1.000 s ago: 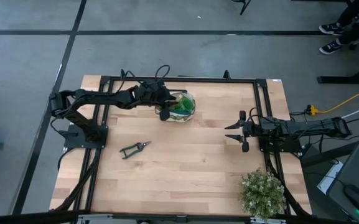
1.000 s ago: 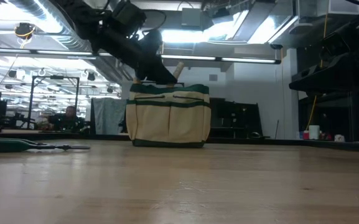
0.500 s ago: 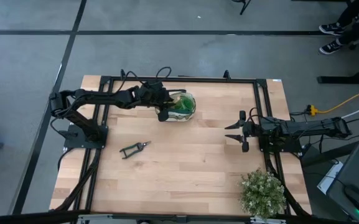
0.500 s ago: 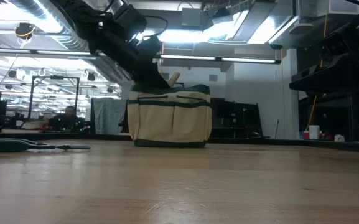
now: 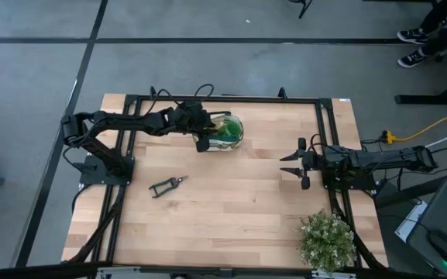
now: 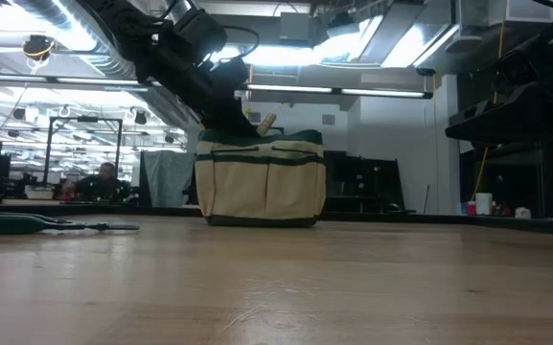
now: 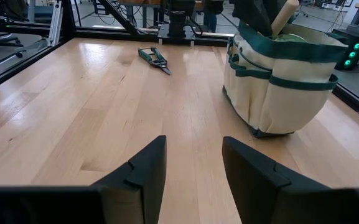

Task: Pick & Place Garden tools in Gardening bag
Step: Put the brown hand rake into the gardening bag

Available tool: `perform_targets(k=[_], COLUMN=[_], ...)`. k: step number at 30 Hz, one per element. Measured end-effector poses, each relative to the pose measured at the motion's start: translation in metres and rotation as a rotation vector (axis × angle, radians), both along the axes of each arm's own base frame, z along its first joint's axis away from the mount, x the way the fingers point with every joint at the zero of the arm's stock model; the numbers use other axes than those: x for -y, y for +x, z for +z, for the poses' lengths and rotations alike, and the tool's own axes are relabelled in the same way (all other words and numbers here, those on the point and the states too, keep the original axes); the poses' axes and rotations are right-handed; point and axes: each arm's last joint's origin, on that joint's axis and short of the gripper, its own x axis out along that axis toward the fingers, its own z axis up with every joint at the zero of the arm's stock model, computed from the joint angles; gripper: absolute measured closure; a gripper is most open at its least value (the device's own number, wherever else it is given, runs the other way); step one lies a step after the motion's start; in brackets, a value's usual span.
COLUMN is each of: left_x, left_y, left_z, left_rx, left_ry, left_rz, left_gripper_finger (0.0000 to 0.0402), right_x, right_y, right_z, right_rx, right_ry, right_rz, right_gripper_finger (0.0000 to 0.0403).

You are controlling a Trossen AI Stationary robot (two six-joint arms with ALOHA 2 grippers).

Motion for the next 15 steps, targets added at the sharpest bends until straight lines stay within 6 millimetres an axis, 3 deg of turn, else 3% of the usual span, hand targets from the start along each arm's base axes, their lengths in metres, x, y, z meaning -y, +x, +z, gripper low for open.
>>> perform_targets(k=[15], left_x=[0.0002], left_y=[-0.0012], left_z=[-0.0019], left_rx=[-0.021], left_ry=[-0.008], left_rz=[0.001], left_gripper_finger=[0.0326], right_x=[0.0000], right_y=[0.0000], right_z=[0.0000], right_rx=[0.000], right_ry=[0.000], right_rz=[0.000], right_gripper_finger=[0.0243])
